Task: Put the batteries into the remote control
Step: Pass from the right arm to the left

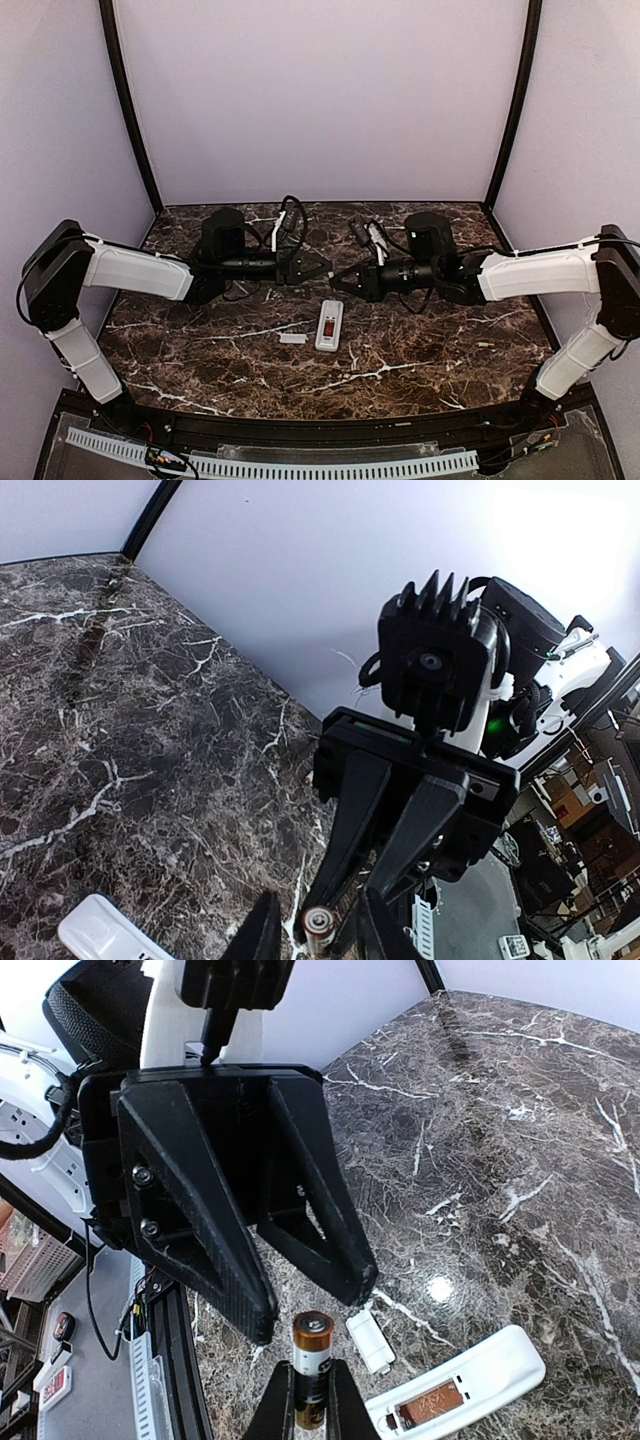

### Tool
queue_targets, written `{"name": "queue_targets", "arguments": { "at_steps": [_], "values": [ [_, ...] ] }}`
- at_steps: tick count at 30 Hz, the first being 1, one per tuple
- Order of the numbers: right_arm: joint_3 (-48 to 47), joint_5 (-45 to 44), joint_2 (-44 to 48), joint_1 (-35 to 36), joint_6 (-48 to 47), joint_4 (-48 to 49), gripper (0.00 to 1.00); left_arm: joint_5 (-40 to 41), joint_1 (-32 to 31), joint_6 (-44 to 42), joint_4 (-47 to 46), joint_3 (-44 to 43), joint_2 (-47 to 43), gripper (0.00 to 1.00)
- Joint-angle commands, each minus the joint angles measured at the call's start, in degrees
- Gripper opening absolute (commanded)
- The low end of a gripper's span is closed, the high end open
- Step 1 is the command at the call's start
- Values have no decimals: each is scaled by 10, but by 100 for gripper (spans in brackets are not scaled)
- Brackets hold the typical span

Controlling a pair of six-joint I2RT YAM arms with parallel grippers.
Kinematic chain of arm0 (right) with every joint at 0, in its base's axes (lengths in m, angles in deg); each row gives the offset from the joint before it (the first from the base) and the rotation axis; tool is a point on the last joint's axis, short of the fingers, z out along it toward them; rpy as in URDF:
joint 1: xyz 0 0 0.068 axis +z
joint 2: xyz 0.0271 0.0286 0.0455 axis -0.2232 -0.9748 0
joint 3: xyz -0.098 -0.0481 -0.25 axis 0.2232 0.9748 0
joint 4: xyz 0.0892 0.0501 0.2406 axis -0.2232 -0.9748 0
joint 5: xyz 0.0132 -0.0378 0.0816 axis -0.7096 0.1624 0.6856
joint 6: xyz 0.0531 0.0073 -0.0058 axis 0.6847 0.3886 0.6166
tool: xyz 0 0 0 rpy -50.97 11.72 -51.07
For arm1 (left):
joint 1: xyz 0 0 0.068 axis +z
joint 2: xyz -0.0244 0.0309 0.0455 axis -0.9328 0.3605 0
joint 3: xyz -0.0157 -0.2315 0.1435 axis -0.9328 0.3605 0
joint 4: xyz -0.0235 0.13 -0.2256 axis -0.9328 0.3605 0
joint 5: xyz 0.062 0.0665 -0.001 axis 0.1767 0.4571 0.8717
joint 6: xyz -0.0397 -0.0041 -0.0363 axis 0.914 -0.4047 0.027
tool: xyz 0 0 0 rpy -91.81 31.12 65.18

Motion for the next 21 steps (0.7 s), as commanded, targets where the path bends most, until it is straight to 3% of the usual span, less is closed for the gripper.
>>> {"name": "queue_targets", "arguments": {
  "at_steps": [1,10,15,19,21],
  "values": [
    [-10,1,-2,6,-5,30,0,-14,-3,-2,-5,-17,7,26],
    [-10,-3,0,6,-8,29,0,-12,-10,-17,18,-24,13,24],
    [-5,-3,3,6,-10,33,1,-19,-10,-22,28,-29,15,9],
    [0,-21,20,4,-28,-6,39,-11,-6,-34,57,-34,14,1],
    [9,-35,36,1,-37,-32,51,2,0,-49,85,-37,11,0]
  ]
}}
